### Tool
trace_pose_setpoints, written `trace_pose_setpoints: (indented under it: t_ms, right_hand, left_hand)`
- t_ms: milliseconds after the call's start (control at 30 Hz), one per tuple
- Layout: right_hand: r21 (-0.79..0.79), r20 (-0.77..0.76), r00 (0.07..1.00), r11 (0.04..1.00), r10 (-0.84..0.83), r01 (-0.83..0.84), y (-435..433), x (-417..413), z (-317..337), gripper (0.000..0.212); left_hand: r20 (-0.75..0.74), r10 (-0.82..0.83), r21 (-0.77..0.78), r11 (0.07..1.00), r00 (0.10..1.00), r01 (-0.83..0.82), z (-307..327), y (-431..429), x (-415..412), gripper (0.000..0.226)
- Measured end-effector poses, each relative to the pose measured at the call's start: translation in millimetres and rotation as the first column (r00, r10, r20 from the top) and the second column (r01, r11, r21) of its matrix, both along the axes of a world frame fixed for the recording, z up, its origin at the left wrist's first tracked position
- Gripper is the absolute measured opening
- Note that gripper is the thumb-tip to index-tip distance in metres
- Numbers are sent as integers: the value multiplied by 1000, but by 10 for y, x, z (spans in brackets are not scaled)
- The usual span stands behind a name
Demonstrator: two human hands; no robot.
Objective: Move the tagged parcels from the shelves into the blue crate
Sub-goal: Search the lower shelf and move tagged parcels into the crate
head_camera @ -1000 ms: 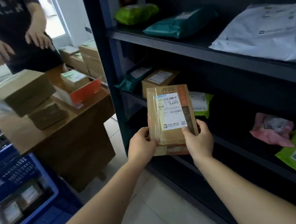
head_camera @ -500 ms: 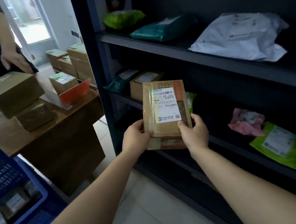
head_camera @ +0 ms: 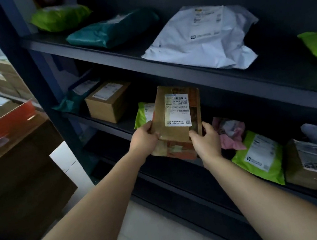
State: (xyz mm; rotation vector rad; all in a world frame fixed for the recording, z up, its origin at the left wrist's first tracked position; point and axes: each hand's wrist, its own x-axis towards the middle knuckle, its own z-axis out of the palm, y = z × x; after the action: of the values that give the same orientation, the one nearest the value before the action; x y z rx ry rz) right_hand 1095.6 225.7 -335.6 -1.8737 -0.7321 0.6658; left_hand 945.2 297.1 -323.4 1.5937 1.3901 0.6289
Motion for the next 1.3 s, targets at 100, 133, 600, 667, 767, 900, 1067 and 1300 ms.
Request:
trace_pose_setpoints:
  t_ms: [100,133,600,667,767,900,1067,1300]
  right_hand:
    - [-29,0,1000,1000,13,-13,115,161,-81,49]
    - [-40,2,1000,999,24,-24,154,212,-112,51]
    - [-155,-42,998,987,40,-46,533,561,-505,56]
    - [-186,-53,998,981,47,-56,543,598,-530,61]
    - [-196,4,998,979,65,-63,508,704,-536,57]
    - [-186,269,959,972,-89,142,369,1003,-541,37]
    - [-396,385,918,882,-93,255,100,1424,-680,33]
    - [-405,246,968,902,-52,151,-42,1710,-838,43]
  left_hand:
    - [-17,-32,-14,999,999,31,-80,197,204,45]
    - [-19,-37,-24,999,999,36,-99,255,264,44]
    - [-77,-123,-60,991,989,118,-476,928,680,44]
    - [-134,-118,-20,993,984,116,-480,945,732,44]
    - [-325,-117,162,971,938,177,-470,928,832,47]
    - [-467,-158,534,734,870,420,-396,658,1229,54]
    - [-340,-482,535,607,808,587,-401,165,1900,46]
    - [-538,-585,-117,765,607,634,-950,21,2271,64]
